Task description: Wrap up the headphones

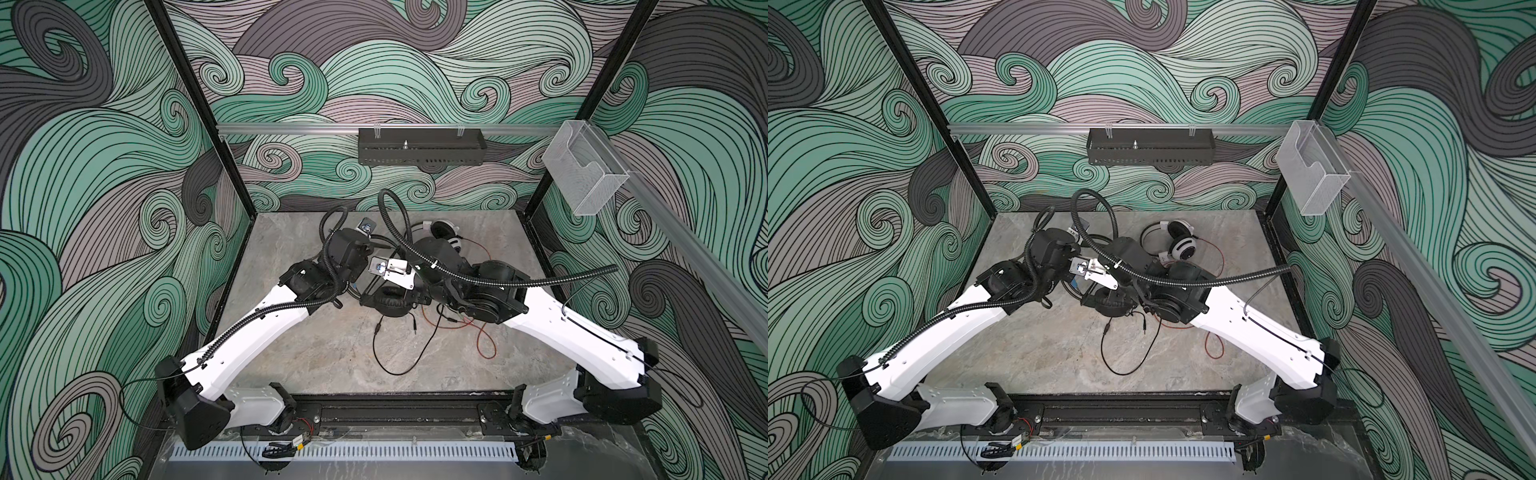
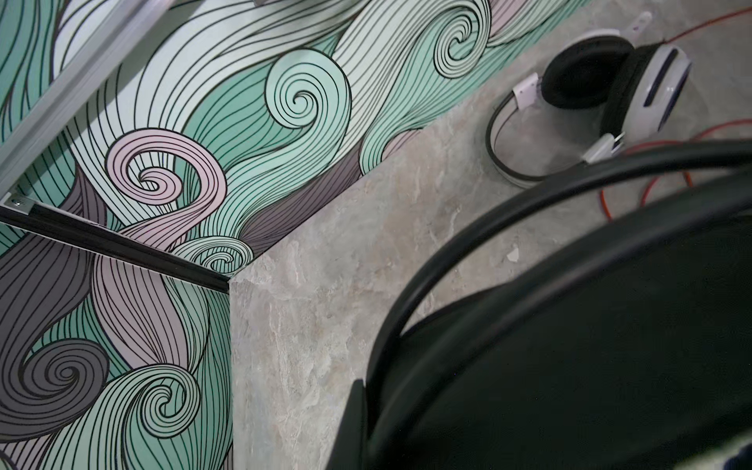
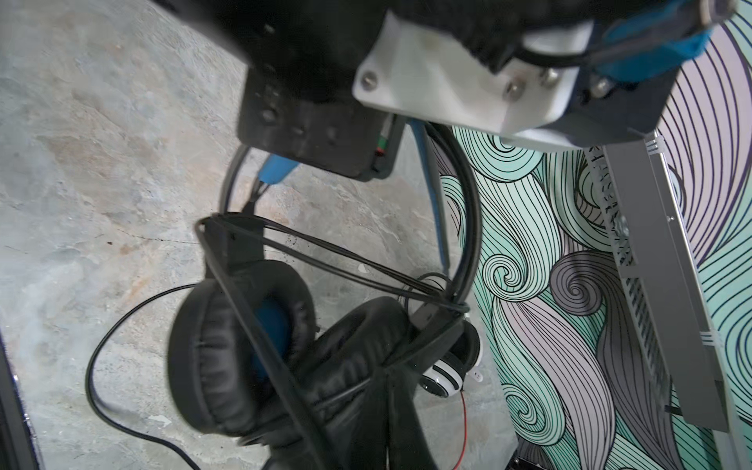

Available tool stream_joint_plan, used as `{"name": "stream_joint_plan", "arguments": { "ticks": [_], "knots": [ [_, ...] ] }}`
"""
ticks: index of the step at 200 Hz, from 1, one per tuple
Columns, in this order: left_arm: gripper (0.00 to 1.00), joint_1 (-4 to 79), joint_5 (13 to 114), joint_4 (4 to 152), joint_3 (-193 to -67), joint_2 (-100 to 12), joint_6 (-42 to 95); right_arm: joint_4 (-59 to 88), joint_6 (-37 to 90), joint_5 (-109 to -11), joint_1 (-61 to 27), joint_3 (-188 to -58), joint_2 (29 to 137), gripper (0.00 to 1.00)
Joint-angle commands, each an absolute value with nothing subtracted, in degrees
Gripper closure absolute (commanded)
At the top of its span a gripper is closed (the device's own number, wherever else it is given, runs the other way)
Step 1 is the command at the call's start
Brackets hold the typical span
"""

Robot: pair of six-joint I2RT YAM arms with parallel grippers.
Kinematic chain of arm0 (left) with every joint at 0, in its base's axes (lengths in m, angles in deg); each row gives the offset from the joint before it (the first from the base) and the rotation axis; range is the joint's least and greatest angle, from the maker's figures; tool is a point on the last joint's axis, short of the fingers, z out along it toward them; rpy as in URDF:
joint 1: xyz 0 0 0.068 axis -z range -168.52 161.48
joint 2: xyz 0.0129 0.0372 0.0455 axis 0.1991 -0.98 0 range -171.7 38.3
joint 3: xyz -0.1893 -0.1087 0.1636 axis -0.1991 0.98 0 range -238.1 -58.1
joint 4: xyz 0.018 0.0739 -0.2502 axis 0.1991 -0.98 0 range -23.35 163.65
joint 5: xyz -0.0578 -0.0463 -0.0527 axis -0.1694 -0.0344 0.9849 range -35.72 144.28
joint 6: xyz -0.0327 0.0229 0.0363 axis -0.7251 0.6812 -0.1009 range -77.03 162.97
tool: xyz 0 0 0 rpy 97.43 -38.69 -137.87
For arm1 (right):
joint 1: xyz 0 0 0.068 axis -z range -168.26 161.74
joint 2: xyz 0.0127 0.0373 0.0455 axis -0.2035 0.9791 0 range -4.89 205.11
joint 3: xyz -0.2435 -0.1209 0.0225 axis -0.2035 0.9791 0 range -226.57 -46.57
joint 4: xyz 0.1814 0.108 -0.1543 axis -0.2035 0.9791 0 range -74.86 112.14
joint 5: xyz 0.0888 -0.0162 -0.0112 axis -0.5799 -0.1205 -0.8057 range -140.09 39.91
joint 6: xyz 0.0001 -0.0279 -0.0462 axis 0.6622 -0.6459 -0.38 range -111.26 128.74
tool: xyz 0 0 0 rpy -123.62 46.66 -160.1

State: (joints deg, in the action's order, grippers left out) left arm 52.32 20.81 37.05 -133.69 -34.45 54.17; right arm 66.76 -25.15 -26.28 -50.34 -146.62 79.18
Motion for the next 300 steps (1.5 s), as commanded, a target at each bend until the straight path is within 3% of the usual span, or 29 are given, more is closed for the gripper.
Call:
{"name": "stream_joint_plan", "arguments": {
  "ticks": [1, 58, 100, 143, 191, 259, 300],
  "knots": [
    [1.0, 53.07, 21.92, 29.59, -135.01, -32.54, 57.7, 63.96, -27.18, -20.74, -48.8, -150.08, 78.37, 0.99],
    [1.0, 54.37, 34.26, 23.29, -134.22, -27.78, 62.21, 62.42, -25.24, -19.61, -44.52, -150.64, 77.49, 0.94],
    [1.0, 54.62, 41.32, 22.58, -135.3, -24.52, 57.92, 60.01, -23.88, -21.24, -41.19, -146.71, 75.38, 0.91],
    [1.0, 54.81, 44.79, 24.13, -138.05, -22.53, 52.81, 56.14, -17.72, -28.4, -37.77, -142.33, 73.04, 0.88],
    [1.0, 54.81, 42.8, 26.36, -143.43, -23.83, 46.41, 49.29, -9.46, -35.36, -32.73, -133.99, 70.84, 0.91],
    [1.0, 54.8, 52.31, 33.14, -149.42, -24.28, 40.62, 36.94, 2.89, -51.11, -24.76, -123.97, 69.91, 0.92],
    [1.0, 54.81, 55.73, 34.7, -153.88, -26.06, 36.86, 21.9, 7.96, -62.08, -23.42, -115.15, 65.88, 0.8]
  ]
}}
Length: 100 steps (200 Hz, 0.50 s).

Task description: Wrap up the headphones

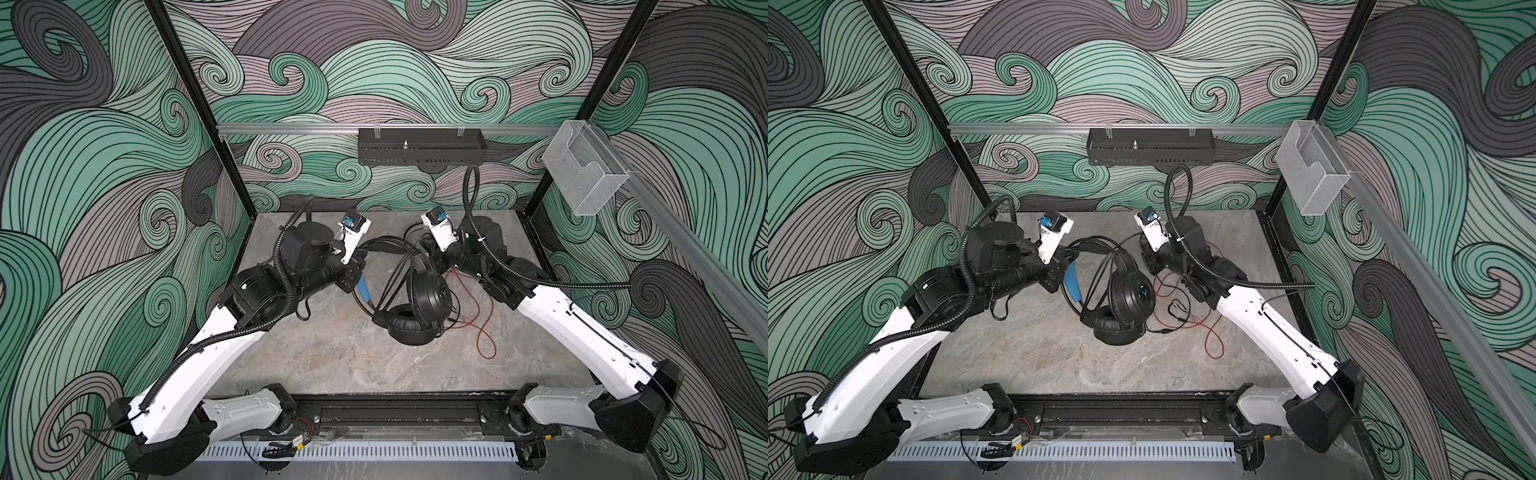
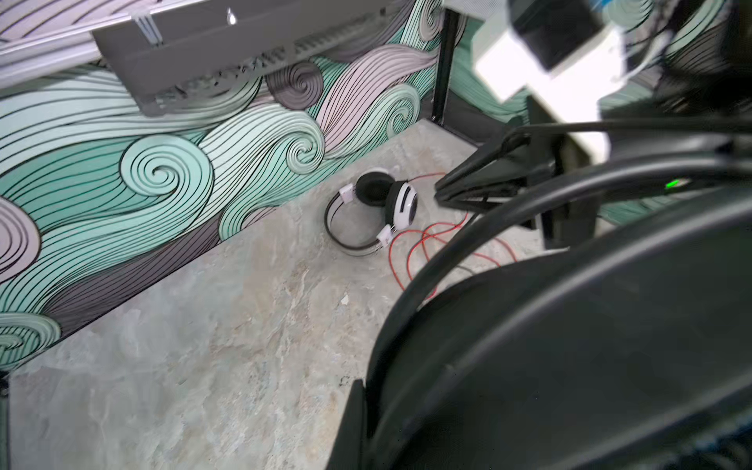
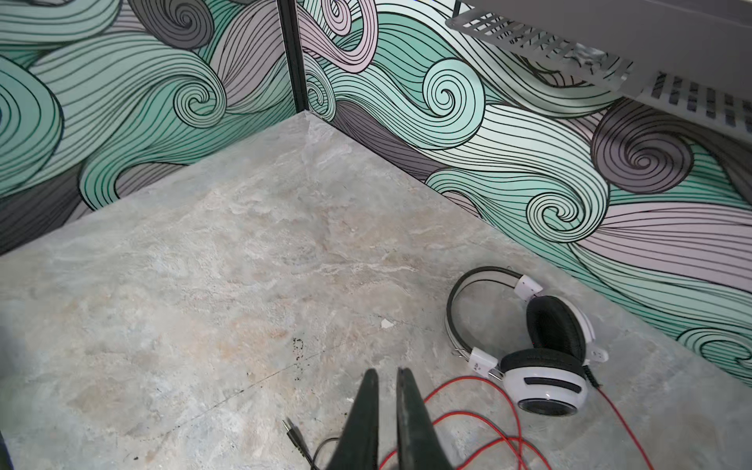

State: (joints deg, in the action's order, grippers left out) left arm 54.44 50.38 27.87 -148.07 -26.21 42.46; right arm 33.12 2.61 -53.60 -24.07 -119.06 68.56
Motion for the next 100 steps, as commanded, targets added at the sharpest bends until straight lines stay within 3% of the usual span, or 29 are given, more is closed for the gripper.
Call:
{"name": "stream_joint_plan", "arguments": {
  "ticks": [1, 33, 100],
  "knots": [
    [1.0, 54.81, 55.75, 34.66, -154.02, -26.14, 36.8, 21.51, 8.08, -62.33, -23.42, -114.96, 65.78, 0.79],
    [1.0, 54.81, 55.1, 36.53, -156.25, -27.56, 35.08, 14.39, 13.75, -68.96, -22.87, -111.33, 65.4, 0.71],
    [1.0, 54.72, 45.7, 42.95, -159.6, -30.99, 23.75, -1.07, 30.91, -75.44, -22.46, -99.29, 69.74, 0.77]
  ]
}}
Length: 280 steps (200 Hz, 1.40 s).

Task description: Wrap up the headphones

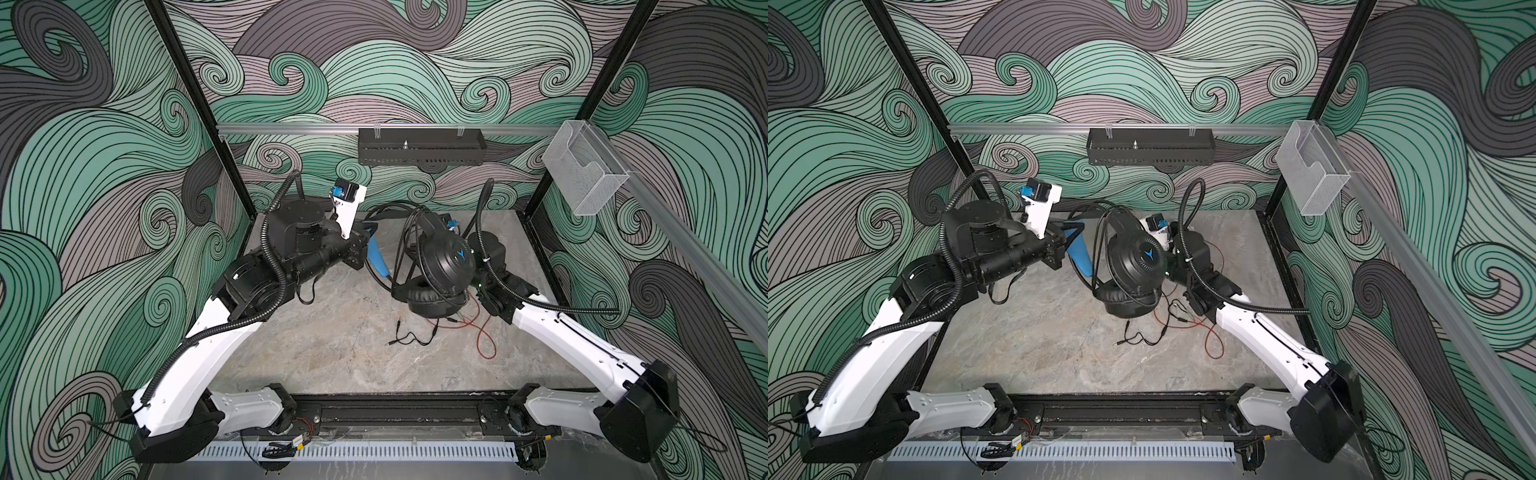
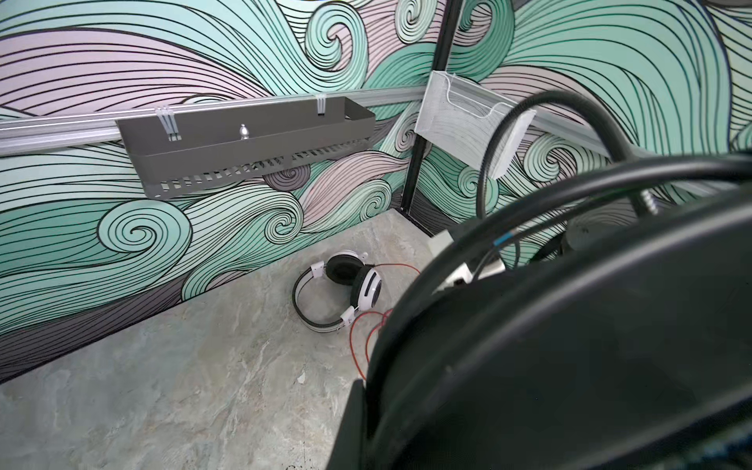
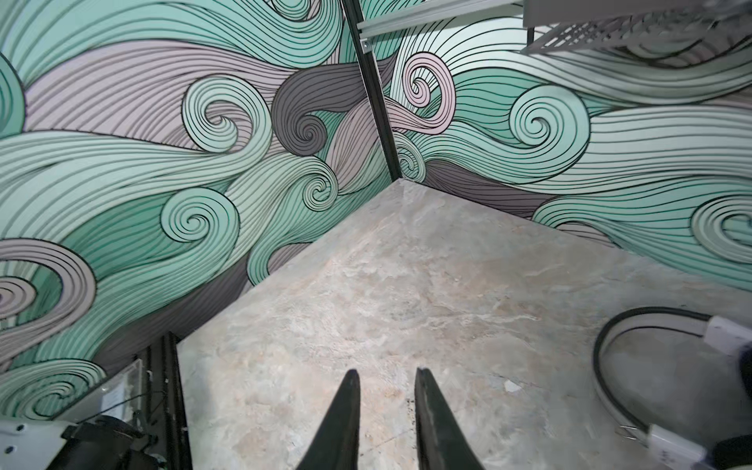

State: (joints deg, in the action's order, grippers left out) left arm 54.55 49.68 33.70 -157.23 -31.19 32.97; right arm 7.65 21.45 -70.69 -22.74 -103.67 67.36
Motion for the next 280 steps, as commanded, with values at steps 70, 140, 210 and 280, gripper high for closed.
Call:
{"name": "stream_joint_plan", "arguments": {
  "ticks": [70, 140, 210, 280],
  "knots": [
    [1.0, 54.75, 46.59, 47.32, -161.76, -35.06, 17.23, -9.1, 37.91, -79.31, -22.48, -95.28, 74.64, 0.8],
    [1.0, 51.49, 30.76, 48.59, -159.06, -34.23, 7.07, 4.34, 30.99, -76.49, -24.31, -95.21, 73.3, 1.0],
    [1.0, 45.11, 21.96, 46.8, -159.91, -42.81, 1.67, 26.84, 20.14, -66.67, -31.08, -99.2, 70.81, 1.0],
    [1.0, 42.81, 12.59, 42.89, -155.41, -51.94, 7.38, 40.22, 13.48, -58.96, -37.21, -102.41, 65.32, 1.0]
  ]
}}
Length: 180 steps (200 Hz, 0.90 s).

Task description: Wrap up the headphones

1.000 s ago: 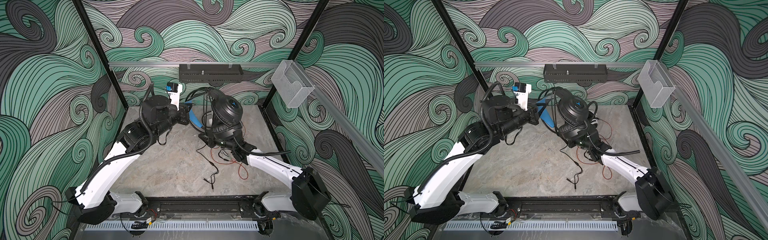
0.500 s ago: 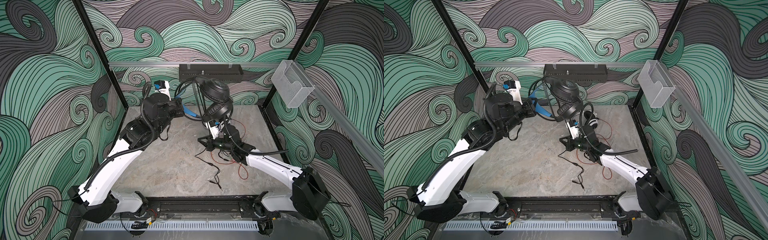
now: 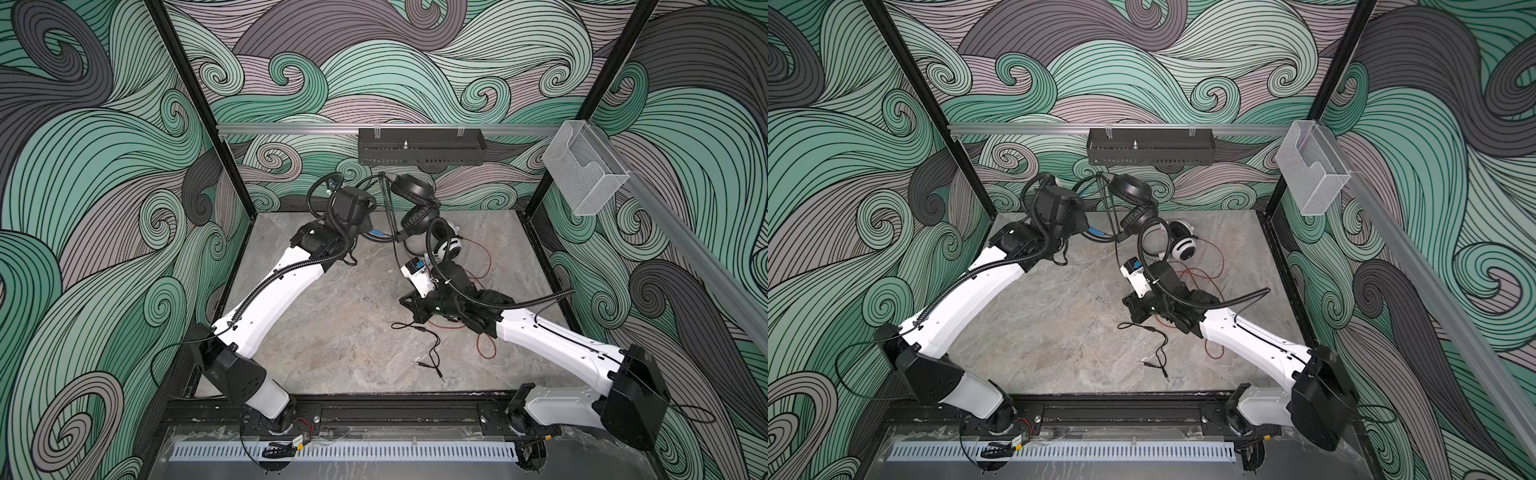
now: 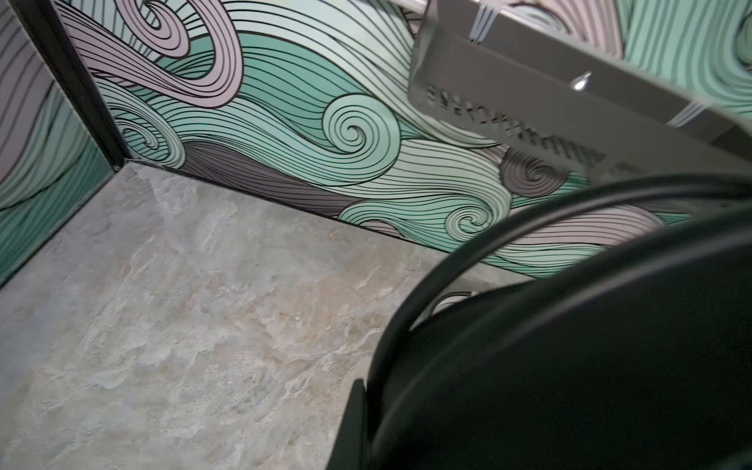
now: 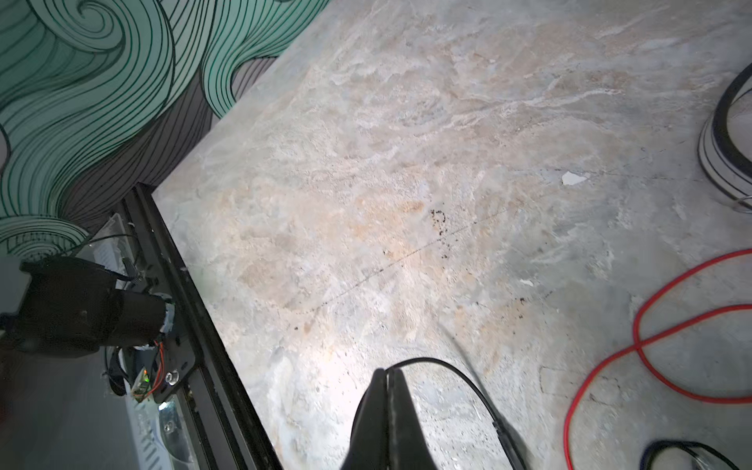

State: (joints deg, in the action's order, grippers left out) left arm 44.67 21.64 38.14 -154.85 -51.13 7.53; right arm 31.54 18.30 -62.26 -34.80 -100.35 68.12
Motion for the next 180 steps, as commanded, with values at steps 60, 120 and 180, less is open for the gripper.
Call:
{"name": "stream_joint_plan", "arguments": {
  "ticks": [60, 120, 180],
  "knots": [
    [1.0, 44.31, 7.98, 42.62, -148.91, -53.03, 15.09, 50.24, 7.52, -49.79, -43.03, -110.64, 64.18, 1.0],
    [1.0, 50.05, 2.3, 40.78, -143.36, -49.59, 26.41, 60.53, -2.61, -33.54, -46.47, -122.97, 65.43, 1.0],
    [1.0, 51.87, 7.35, 38.38, -142.26, -45.6, 36.02, 60.51, -20.88, -26.44, -52.42, -127.34, 63.93, 1.0]
  ]
}}
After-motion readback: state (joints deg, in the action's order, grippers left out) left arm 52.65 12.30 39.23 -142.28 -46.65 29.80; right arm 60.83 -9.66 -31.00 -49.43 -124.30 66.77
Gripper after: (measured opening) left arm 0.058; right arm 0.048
